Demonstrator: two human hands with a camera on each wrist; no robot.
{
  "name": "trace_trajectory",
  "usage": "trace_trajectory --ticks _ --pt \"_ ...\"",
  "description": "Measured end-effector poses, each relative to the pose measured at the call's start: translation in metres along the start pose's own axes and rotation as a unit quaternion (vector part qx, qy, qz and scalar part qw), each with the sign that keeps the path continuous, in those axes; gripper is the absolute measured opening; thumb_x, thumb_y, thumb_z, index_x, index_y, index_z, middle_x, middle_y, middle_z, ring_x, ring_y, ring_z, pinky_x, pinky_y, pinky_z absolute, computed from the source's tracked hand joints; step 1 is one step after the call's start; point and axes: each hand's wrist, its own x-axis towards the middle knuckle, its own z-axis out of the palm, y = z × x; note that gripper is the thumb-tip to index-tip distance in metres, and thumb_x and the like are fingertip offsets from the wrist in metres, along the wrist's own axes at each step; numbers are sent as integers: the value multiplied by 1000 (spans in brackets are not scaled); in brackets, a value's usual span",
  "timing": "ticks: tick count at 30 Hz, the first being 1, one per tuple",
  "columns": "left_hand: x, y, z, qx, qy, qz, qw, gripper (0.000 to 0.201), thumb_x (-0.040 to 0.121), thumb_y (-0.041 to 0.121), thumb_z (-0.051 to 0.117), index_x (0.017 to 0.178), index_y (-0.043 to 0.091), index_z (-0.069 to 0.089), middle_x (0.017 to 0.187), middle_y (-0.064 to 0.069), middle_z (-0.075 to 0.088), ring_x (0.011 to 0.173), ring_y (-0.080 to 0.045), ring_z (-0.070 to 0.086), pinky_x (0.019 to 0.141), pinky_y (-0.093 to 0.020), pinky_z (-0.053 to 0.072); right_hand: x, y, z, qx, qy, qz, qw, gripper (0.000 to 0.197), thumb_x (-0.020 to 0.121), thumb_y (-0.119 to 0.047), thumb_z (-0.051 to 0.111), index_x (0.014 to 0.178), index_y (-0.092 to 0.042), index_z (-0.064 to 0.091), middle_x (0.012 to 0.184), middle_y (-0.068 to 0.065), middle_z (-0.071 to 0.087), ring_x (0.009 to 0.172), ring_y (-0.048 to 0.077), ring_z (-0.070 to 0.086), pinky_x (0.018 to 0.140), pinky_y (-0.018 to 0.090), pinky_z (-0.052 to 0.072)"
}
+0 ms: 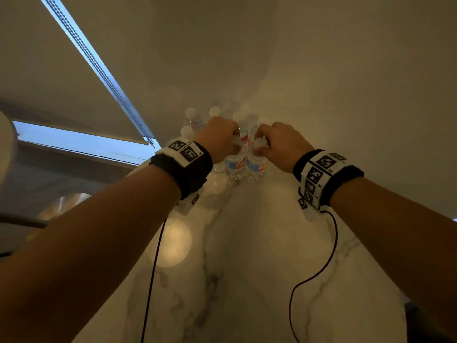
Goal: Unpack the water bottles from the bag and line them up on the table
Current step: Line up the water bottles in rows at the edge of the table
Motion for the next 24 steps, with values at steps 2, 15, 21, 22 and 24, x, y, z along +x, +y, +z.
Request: trace_trajectory --ticks 2,15,21,22,24 --pt "1 1 1 -5 2 -7 1000 23 96 20 70 109 2 69 101 -17 71 96 -34 68 75 -33 44 -1 1 -1 -2 -4 0 1000 35 83 -36 69 111 -17 58 95 5 47 84 23 45 72 32 34" --pt "4 0 1 58 -22 16 998 42 95 33 75 121 3 63 116 -23 69 109 -40 67 84 -40 50 -5 -3 -4 -20 -3 5 1000 37 83 -37 68 111 -15 57 99 12 68 88 30 62 69 31 40" --pt "4 -3 -3 51 -26 26 998 46 93 27 78 133 10 61 125 -21 62 113 -39 64 92 -42 51 -5 -2 -4 -19 -15 15 1000 42 83 -38 69 118 -19 56 100 12 68 89 31 62 71 33 46" --pt "5 -4 -2 50 -24 30 998 43 94 28 77 130 8 62 121 -21 62 112 -39 65 88 -41 50 -5 -1 -4 -18 -20 11 1000 40 83 -36 69 118 -20 56 99 12 68 88 30 62 71 33 45" --pt "4 -3 -1 65 -15 18 998 43 97 37 72 123 4 62 112 -19 63 109 -38 66 81 -36 44 -4 -1 -5 -16 -27 5 1000 36 84 -33 69 116 -21 56 98 11 68 87 30 62 72 33 46"
